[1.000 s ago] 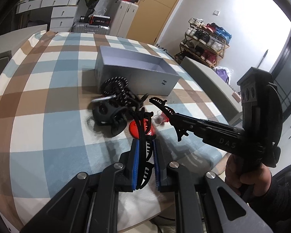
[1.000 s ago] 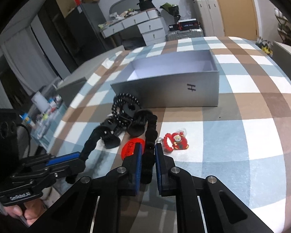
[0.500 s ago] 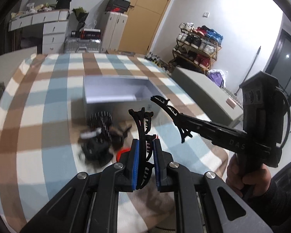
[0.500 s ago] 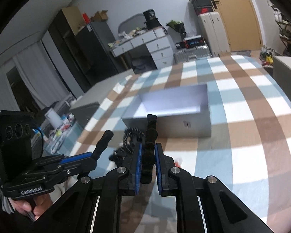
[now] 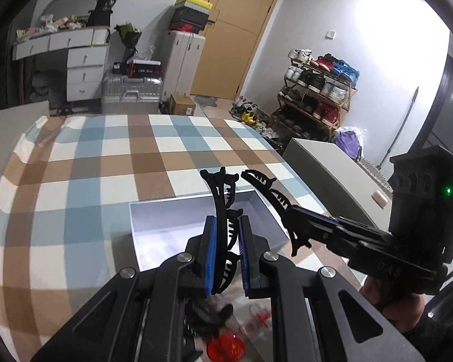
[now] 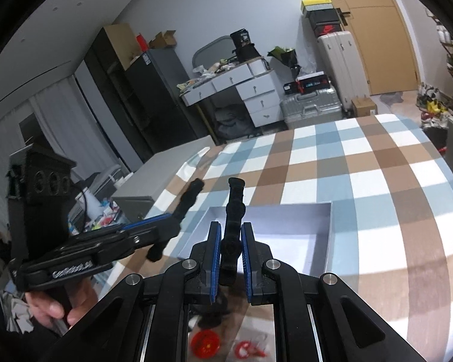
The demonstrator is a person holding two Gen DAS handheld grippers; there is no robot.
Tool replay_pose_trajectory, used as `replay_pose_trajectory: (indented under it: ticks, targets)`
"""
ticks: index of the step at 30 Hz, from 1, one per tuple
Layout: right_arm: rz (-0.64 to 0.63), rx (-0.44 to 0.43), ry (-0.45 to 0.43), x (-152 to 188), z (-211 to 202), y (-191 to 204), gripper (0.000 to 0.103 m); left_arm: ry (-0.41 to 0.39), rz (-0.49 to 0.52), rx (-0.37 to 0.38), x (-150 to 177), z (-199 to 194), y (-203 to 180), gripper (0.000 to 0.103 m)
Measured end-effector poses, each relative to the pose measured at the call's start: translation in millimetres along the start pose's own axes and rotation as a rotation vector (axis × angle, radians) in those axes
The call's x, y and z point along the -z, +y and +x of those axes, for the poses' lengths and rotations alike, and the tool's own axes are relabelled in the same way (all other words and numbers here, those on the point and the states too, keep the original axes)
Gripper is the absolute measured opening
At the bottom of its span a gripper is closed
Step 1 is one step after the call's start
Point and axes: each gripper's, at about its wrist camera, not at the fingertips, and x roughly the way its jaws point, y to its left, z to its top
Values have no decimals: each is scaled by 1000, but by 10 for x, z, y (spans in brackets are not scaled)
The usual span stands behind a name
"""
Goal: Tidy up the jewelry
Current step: 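Carry both clips over the grey box and open both tools to drop them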
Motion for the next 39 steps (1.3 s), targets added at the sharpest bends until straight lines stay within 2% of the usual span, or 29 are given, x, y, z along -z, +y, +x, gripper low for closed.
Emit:
replay_pose_trajectory:
  ticks: [4,11,23,25,26,27,28,29,30,34,37,39]
  targets:
    - [5,-8,26,-36,134,-83,12,42,4,29,-16,149,17,9]
    - [9,-9,68,-9,315,-211,12,87,-2,34,-35,286,41,9]
    - [24,-11,105,62,431,-331,15,100,-28,53,-63,386,45,9]
    - [30,-5,105,52,439,-346,16,94,-33,34,-76,390,57,14]
    - [29,6,102,42,437,-346,26,94,-31,7,-83,385,54,18]
    - [22,8,93,38,421,-342,43,90,-33,-10,-85,380,67,30]
    - [16,10,78,36,391,-335,50,82,-39,-7,-83,360,78,40]
    - [13,15,61,32,366,-338,56,78,-45,7,-77,344,92,43]
    - [11,17,48,33,330,-334,56,75,-46,15,-70,317,92,44]
    - [20,25,18,34,205,-339,57,57,-12,-31,-40,215,44,46]
    - [18,45,-13,30,100,-322,68,33,-2,-80,3,99,25,59]
    - [9,55,-36,24,20,-295,73,13,2,-108,20,44,30,60]
